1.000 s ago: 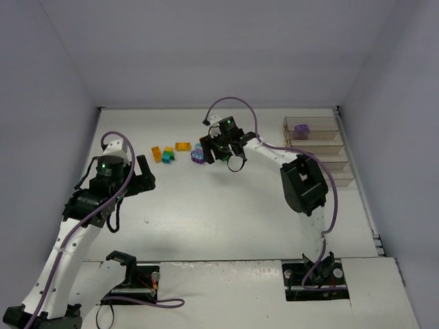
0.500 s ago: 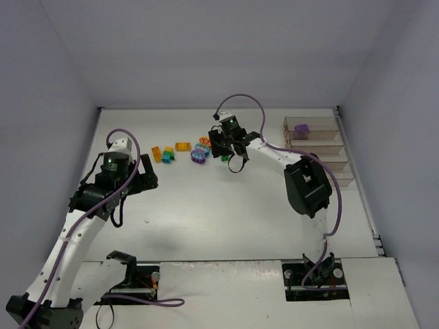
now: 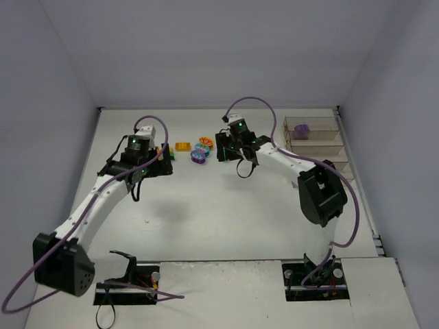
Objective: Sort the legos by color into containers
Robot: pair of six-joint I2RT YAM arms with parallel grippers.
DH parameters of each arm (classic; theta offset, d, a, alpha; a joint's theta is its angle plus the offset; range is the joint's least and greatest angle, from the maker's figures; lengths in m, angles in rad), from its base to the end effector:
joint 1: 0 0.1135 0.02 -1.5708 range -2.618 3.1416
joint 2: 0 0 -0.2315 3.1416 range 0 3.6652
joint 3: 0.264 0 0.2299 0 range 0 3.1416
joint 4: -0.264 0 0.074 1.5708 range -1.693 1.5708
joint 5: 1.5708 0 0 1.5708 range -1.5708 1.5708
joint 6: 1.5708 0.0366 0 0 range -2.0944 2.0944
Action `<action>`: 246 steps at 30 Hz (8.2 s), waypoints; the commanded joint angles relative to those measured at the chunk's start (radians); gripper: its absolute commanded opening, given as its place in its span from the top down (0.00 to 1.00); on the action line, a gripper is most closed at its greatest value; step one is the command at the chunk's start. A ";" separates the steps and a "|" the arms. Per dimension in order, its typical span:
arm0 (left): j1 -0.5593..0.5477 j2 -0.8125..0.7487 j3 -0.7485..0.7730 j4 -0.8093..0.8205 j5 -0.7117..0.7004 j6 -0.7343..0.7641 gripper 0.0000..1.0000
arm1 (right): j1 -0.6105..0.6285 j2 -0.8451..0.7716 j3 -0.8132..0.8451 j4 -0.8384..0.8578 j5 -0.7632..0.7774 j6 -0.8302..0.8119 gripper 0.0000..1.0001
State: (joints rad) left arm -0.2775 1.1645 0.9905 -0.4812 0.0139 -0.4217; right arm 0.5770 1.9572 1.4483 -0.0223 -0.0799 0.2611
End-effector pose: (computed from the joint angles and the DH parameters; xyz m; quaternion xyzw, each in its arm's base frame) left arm 0.2357 -0.0677 0.2794 -0.0615 0.8949 -0.1572 0.4131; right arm 0.3551 0.2346 0.2162 -0.1560 0.8533 0.2336 0.4393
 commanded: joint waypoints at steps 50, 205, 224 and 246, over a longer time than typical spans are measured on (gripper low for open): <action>-0.042 -0.233 0.002 -0.165 -0.080 0.064 0.11 | -0.259 0.322 0.290 0.001 -0.066 -0.493 0.40; -0.042 -0.227 -0.044 -0.089 0.023 -0.014 0.11 | -0.646 -0.176 -0.082 0.251 -0.076 0.150 0.62; -0.042 -0.252 -0.053 -0.118 0.031 -0.022 0.11 | -0.062 0.017 0.073 0.084 -0.021 -0.103 0.36; -0.042 -0.324 -0.062 -0.197 0.037 -0.040 0.11 | -0.002 0.215 0.142 0.053 0.146 -0.085 0.56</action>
State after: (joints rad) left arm -0.3149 0.8497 0.9028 -0.6891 0.0490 -0.4541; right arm 0.5739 2.1689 1.5505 -0.0025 0.0315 0.1783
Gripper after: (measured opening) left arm 0.891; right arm 0.462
